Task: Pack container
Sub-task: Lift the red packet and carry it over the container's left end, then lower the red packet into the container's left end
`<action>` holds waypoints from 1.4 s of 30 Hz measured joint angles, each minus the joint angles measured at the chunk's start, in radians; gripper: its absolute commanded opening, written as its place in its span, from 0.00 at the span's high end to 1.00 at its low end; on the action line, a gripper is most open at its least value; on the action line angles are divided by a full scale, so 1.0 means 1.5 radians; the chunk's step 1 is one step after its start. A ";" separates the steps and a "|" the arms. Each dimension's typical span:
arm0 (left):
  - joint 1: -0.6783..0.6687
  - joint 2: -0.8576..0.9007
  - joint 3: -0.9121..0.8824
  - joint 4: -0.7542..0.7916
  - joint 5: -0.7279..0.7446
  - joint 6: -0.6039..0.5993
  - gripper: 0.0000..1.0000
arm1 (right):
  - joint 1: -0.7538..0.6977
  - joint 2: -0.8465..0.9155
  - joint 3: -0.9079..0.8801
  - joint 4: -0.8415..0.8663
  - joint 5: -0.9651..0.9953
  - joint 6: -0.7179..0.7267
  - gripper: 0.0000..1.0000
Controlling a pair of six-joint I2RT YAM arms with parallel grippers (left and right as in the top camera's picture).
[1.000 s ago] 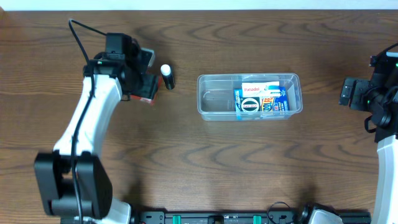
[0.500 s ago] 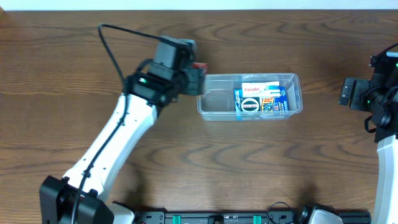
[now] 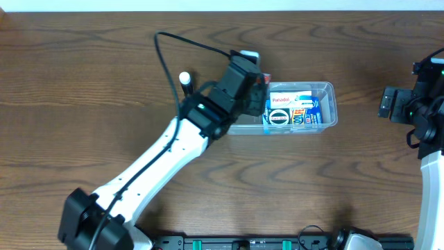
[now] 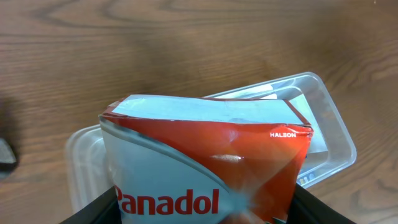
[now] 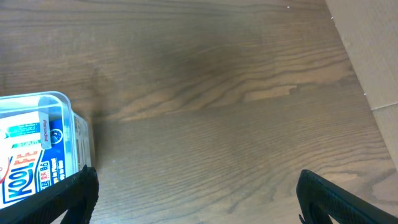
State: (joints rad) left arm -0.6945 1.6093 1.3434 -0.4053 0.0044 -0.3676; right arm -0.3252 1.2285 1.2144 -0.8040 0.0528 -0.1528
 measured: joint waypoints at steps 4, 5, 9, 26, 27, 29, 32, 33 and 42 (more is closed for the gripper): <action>-0.014 0.037 0.000 0.032 -0.009 -0.002 0.38 | 0.000 0.000 0.000 0.000 0.000 0.000 0.01; -0.015 0.049 0.000 0.038 -0.011 -0.002 0.39 | 0.000 0.000 0.000 0.000 0.000 0.000 0.01; -0.015 0.084 0.000 0.047 -0.027 -0.002 0.43 | 0.000 0.000 0.000 0.000 0.000 0.000 0.01; -0.015 0.115 0.000 0.046 -0.058 -0.002 0.42 | 0.000 0.000 0.000 0.000 0.000 0.003 0.01; -0.015 0.115 0.000 0.046 -0.058 -0.002 0.42 | 0.000 0.000 0.000 0.000 0.000 0.003 0.01; -0.015 0.115 0.000 0.043 -0.058 -0.002 0.42 | 0.000 0.000 0.000 0.000 0.000 0.003 0.01; -0.015 0.115 0.000 0.043 -0.058 -0.002 0.42 | 0.000 0.000 0.000 0.000 0.000 0.004 0.01; -0.015 0.115 0.000 0.043 -0.058 -0.002 0.42 | 0.000 0.000 0.000 0.000 0.000 0.004 0.01; -0.015 0.115 0.000 0.017 -0.080 -0.091 0.42 | 0.000 0.000 0.000 0.000 0.000 0.005 0.01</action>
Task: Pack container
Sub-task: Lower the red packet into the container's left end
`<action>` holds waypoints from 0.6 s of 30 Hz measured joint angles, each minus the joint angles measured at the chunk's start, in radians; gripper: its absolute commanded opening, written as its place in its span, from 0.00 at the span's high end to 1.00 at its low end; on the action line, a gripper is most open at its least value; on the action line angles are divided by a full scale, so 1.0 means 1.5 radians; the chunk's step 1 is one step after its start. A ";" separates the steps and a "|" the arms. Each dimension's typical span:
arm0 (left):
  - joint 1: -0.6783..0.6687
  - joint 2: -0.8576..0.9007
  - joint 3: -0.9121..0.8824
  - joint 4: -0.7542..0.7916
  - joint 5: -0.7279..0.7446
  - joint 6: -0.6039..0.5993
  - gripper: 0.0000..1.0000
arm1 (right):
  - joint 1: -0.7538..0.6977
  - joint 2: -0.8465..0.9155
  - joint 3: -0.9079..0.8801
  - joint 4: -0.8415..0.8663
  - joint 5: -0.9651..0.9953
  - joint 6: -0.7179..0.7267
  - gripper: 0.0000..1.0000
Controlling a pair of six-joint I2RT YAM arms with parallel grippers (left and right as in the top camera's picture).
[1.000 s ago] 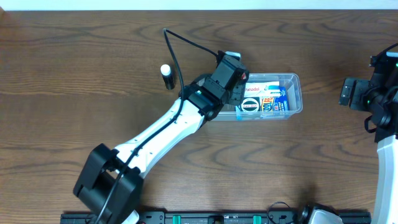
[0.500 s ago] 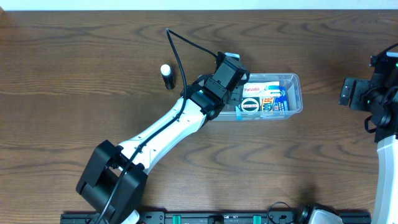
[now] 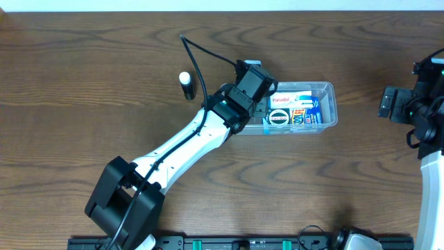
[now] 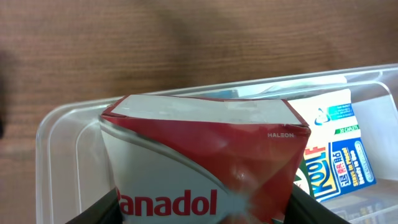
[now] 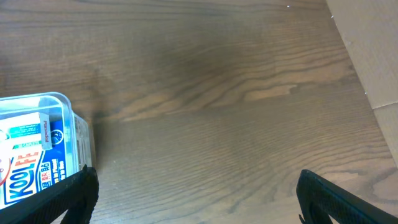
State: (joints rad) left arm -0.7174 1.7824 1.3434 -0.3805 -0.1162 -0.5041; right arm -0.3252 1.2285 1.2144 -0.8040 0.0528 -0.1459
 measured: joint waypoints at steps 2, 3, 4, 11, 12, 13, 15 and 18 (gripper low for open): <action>0.000 0.001 0.000 -0.003 -0.001 -0.022 0.42 | 0.000 0.000 0.000 0.000 0.000 0.000 0.01; 0.000 0.003 0.000 -0.003 -0.002 -0.033 0.41 | 0.000 0.000 0.000 0.000 0.000 0.000 0.01; 0.000 0.006 0.000 -0.003 -0.003 -0.041 0.42 | 0.000 0.000 0.000 0.000 0.000 0.000 0.01; 0.000 0.077 0.000 -0.003 -0.003 -0.081 0.41 | 0.000 0.000 0.000 0.000 0.000 0.000 0.01; 0.000 0.090 0.000 -0.003 -0.003 -0.083 0.41 | 0.000 0.000 0.000 0.000 0.000 0.000 0.01; 0.000 0.097 0.000 -0.003 -0.003 -0.085 0.41 | 0.000 0.000 0.000 0.000 0.000 0.000 0.01; 0.000 0.109 0.000 -0.003 -0.003 -0.086 0.41 | 0.000 0.000 0.000 0.000 0.000 0.000 0.01; 0.000 0.110 0.000 -0.001 -0.003 -0.086 0.41 | 0.000 0.000 0.000 0.000 0.000 0.000 0.01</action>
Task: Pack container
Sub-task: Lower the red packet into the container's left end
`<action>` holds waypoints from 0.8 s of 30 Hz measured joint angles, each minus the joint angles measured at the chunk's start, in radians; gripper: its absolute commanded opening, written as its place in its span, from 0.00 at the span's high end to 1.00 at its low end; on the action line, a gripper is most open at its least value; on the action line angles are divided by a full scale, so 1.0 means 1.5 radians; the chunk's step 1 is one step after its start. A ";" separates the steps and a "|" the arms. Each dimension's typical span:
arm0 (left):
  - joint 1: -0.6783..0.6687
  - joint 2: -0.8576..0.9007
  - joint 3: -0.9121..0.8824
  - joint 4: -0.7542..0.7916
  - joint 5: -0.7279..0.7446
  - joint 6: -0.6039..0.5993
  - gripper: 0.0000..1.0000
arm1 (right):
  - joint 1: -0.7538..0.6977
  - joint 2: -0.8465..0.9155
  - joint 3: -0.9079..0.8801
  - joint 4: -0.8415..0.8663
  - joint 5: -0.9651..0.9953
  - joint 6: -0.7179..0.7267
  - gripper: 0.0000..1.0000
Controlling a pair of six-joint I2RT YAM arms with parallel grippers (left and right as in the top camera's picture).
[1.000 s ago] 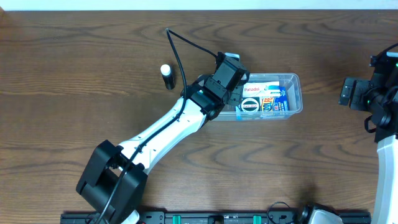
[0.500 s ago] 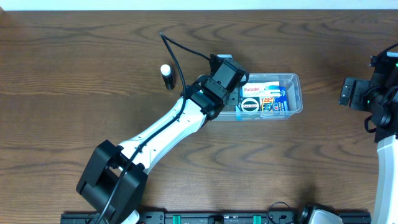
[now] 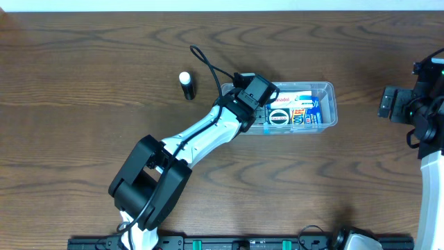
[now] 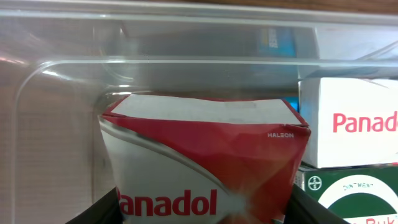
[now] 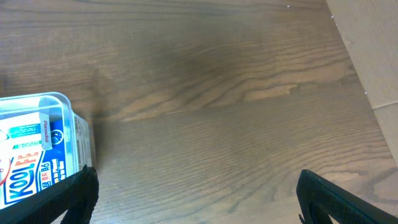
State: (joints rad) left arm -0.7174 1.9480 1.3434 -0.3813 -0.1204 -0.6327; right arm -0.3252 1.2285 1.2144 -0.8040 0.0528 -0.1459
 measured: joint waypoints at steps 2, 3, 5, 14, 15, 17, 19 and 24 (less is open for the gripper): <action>0.000 0.000 0.000 0.001 0.000 0.000 0.41 | 0.000 0.000 0.000 0.000 0.000 0.000 0.01; 0.000 0.000 0.000 0.002 0.000 0.000 0.41 | 0.000 0.000 0.000 0.000 0.000 0.000 0.01; 0.000 0.000 0.000 0.006 0.000 0.000 0.41 | 0.000 0.000 0.000 0.000 0.000 0.000 0.01; -0.002 0.000 0.000 0.018 0.000 0.000 0.41 | 0.000 0.000 0.000 0.000 0.000 0.000 0.01; -0.002 0.000 0.000 0.018 0.000 0.000 0.41 | 0.000 0.000 0.000 0.000 0.000 0.000 0.01; -0.004 0.000 0.000 0.018 0.000 0.000 0.41 | 0.000 0.000 0.000 0.000 0.000 0.000 0.01; -0.004 0.000 0.000 0.018 0.000 0.000 0.41 | 0.000 0.000 0.000 0.000 0.000 0.000 0.01; -0.004 0.000 0.000 0.017 0.000 0.000 0.41 | 0.000 0.000 0.000 0.000 0.000 0.000 0.01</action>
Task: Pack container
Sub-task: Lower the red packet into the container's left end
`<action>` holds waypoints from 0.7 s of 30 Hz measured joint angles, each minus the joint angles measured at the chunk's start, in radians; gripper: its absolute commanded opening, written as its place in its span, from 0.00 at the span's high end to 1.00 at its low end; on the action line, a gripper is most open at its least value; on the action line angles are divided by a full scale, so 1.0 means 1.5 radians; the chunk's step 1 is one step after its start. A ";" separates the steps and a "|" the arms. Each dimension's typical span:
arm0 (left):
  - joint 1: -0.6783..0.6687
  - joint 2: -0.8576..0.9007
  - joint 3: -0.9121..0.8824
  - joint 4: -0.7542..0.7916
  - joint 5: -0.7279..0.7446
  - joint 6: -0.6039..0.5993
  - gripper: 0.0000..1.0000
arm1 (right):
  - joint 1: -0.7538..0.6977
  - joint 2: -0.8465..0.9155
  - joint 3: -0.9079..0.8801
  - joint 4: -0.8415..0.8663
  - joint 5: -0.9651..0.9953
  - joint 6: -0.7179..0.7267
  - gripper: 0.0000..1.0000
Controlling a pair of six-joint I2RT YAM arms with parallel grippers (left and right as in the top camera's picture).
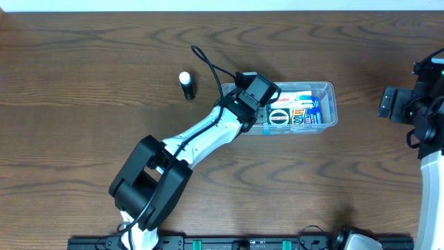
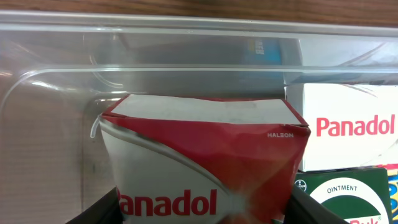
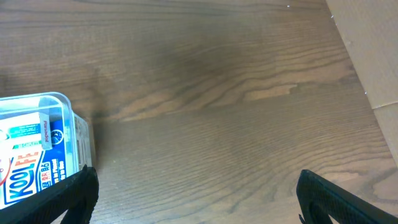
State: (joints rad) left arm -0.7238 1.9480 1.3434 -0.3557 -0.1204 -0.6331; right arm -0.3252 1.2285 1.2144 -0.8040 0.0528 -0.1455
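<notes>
A clear plastic container sits on the table right of centre. My left gripper reaches into its left end, shut on a red and white Panadol box. In the left wrist view that box stands inside the container's left end, next to a white Panadol box and a green ointment box. A blue Koolfever pack lies in the right half. My right gripper hangs open over bare table at the far right, with the container's corner at its left.
A small black bottle with a white cap stands on the table left of the container. The left arm's black cable loops above the container's left end. The right arm stays at the right table edge.
The red Panadol box and my left gripper have shifted very slightly inside the container's left end. My right gripper has not moved.
My left gripper held the red Panadol box above the container's left end. Then it was lower, over the container's rim. After that the box was down inside the left end beside the white Panadol box, where it remains. My right gripper stayed open and still.
</notes>
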 measured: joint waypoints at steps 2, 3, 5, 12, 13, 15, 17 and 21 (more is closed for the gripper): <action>0.000 0.000 0.000 0.000 0.000 0.000 0.41 | 0.000 0.000 0.000 0.000 0.000 0.000 0.01; 0.000 0.000 0.000 0.000 0.000 0.000 0.41 | 0.000 0.000 0.000 0.000 0.000 0.000 0.01; 0.000 0.000 0.000 0.000 0.000 0.000 0.41 | 0.000 0.000 0.000 0.000 0.000 0.000 0.01; 0.000 0.000 0.000 -0.009 0.000 0.000 0.41 | 0.000 0.000 0.000 0.000 0.000 0.000 0.01; 0.000 0.000 0.000 -0.011 0.000 0.000 0.41 | 0.000 0.000 0.000 0.000 0.000 0.000 0.01; 0.000 0.000 0.000 -0.015 0.000 0.000 0.41 | 0.000 0.000 0.000 0.000 0.000 0.000 0.01; 0.000 0.000 0.000 -0.016 0.000 0.000 0.41 | 0.000 0.000 0.000 0.000 0.000 0.000 0.01; 0.000 0.000 0.000 -0.016 0.000 0.000 0.41 | 0.000 0.000 0.000 0.000 0.000 0.000 0.01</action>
State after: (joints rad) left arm -0.7238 1.9480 1.3434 -0.3790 -0.1204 -0.6334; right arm -0.3252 1.2285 1.2144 -0.8040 0.0528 -0.1455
